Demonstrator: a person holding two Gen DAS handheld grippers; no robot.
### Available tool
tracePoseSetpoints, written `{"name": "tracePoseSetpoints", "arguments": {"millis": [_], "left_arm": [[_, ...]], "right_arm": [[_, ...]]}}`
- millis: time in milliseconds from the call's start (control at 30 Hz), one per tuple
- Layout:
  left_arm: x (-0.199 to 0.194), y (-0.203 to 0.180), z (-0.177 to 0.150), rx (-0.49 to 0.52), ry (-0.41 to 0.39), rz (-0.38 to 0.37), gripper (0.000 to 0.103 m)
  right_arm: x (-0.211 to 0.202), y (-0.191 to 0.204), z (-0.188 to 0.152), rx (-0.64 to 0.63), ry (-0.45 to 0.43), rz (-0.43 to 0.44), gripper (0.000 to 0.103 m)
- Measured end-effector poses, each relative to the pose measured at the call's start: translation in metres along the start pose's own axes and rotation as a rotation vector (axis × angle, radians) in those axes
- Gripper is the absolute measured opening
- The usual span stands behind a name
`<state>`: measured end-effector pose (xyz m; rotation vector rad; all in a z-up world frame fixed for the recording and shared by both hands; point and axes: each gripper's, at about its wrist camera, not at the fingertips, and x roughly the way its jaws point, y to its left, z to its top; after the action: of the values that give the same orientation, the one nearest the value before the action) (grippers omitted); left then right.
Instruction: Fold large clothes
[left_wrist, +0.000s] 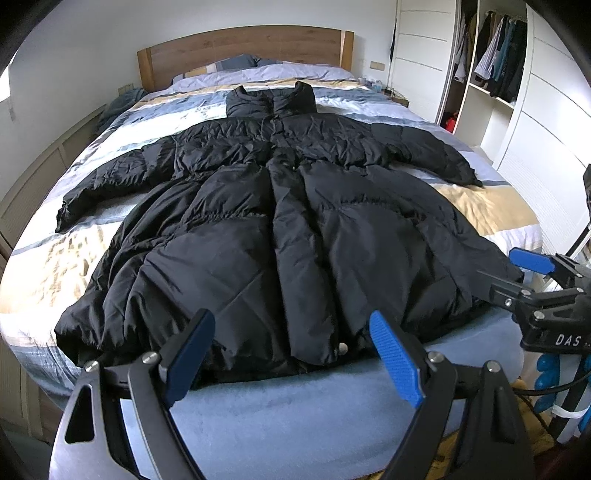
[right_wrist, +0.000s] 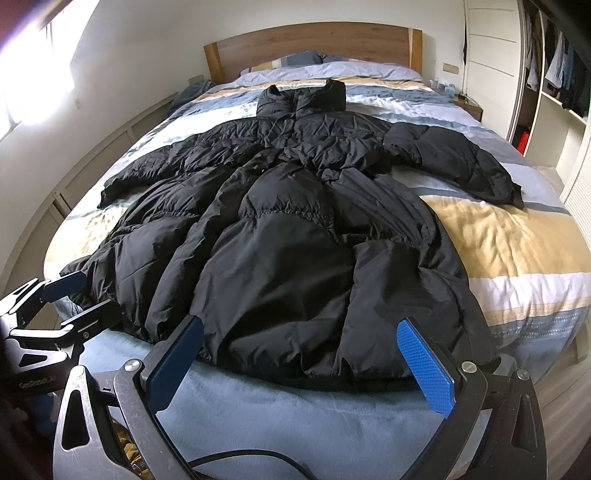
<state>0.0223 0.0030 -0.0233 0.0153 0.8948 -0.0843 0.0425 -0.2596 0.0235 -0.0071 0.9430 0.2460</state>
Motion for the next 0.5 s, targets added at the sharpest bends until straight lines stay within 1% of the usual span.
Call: {"name": "tracePoseSetpoints", "arguments": {"millis": [300, 400, 500], "left_arm": [[0.009, 0.003, 0.009, -0.002, 0.020, 0.012, 0.086], [0.010, 0.004, 0.011, -0.002, 0.022, 0.028, 0.086], [0.007, 0.005, 0.013, 0.001, 0.006, 0.066, 0.086]], "right_arm": [[0.009, -0.001, 0.006, 0.004, 0.025, 0.006, 0.103], [0.011, 0.000, 0.007, 0.001, 0.030, 0.012, 0.103], [0.010, 0.000, 0.007, 0.001, 0.027, 0.020, 0.103]]}}
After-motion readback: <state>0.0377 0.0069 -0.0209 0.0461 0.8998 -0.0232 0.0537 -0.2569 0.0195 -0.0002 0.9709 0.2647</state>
